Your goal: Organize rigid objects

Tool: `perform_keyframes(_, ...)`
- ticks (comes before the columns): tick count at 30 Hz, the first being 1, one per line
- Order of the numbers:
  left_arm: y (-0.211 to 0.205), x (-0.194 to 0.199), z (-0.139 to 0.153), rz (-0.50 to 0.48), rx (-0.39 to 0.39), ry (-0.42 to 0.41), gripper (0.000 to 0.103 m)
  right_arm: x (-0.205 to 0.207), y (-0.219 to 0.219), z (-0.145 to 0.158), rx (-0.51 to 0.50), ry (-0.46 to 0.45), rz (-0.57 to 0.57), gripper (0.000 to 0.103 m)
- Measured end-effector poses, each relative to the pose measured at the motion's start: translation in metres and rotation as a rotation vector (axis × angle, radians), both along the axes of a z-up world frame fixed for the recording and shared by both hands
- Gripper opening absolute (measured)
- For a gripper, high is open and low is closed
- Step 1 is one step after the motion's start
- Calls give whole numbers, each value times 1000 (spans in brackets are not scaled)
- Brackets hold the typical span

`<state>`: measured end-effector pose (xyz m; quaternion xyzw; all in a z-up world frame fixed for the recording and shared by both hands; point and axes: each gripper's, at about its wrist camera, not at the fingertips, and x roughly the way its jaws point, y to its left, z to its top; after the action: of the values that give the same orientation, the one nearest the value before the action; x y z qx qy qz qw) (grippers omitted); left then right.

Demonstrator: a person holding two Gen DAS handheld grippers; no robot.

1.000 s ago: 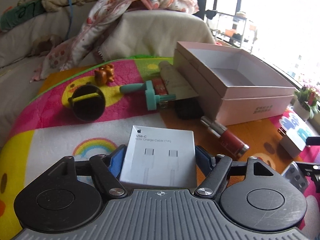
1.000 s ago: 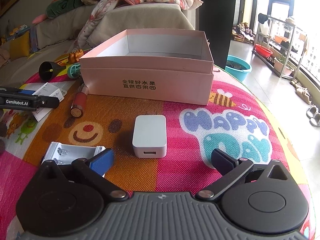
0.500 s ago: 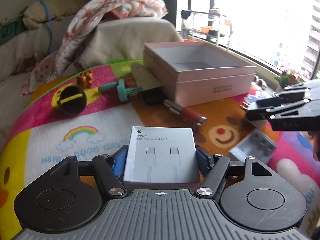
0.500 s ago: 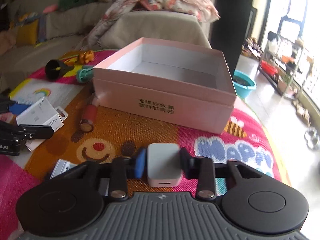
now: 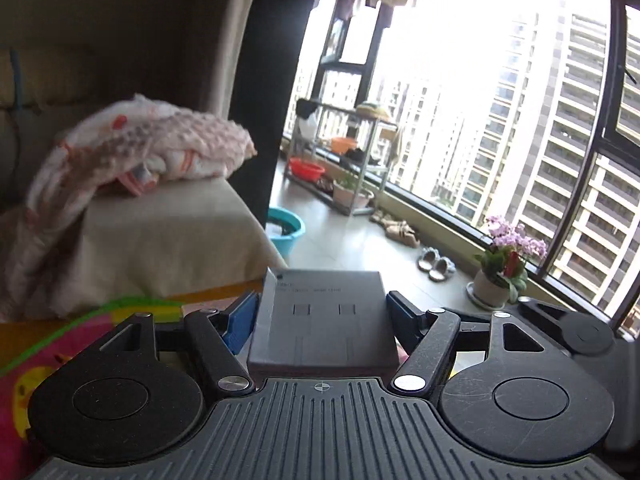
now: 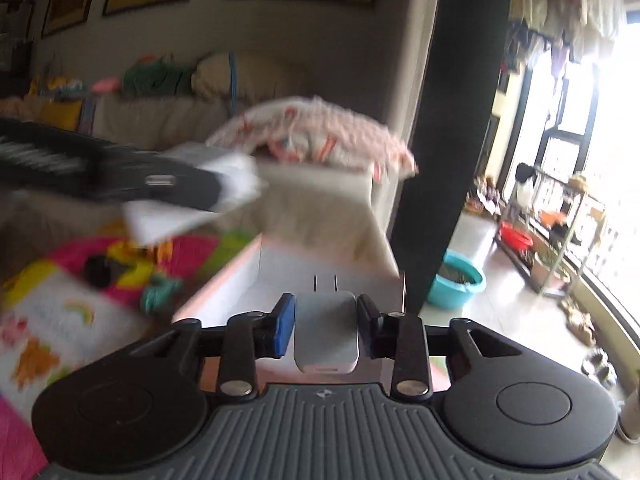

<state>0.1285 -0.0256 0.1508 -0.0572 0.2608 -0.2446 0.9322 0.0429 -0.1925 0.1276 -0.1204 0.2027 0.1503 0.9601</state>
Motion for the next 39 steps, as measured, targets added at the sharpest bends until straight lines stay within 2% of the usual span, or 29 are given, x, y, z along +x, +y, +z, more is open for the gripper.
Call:
perform_keyframes(2, -1, 13, -14, 61, 19, 23, 72, 1, 1, 1, 3, -28, -25, 89)
perform_keyframes(5, 17, 0, -41, 133, 3, 42, 72, -16, -10, -14, 35, 14, -2, 90)
perform_keyframes(8, 46, -30, -71, 214, 9, 66, 72, -43, -28, -45, 104, 96, 1, 100)
perform_keyframes(12, 76, -73, -106, 248, -29, 159, 72, -56, -36, -86, 81, 227, -17, 100)
perform_keyframes(16, 77, -96, -127, 220, -31, 237, 72, -57, -40, -105, 145, 283, -69, 100)
perform_keyframes(20, 69, -98, -131, 221, -20, 233, 72, -57, -37, -115, 175, 300, -94, 100)
perform_keyframes(25, 79, -93, -121, 323, -49, 176, 71, -58, -39, -117, 178, 309, -101, 100)
perform_keyframes(27, 88, -87, -119, 348, -67, 177, 71, -58, -41, -117, 187, 316, -104, 100)
perform_keyframes(30, 92, -81, -120, 363, -51, 180, 70, -56, -40, -117, 190, 319, -107, 100)
perform_keyframes(33, 96, -68, -114, 369, -24, 128, 70, -56, -40, -118, 194, 321, -110, 100)
perform_keyframes(36, 114, -48, -100, 432, -30, 59, 70, -55, -40, -118, 195, 323, -122, 100)
perform_keyframes(39, 143, -8, -95, 513, -79, 103, 70, -52, -39, -119, 185, 343, -137, 100)
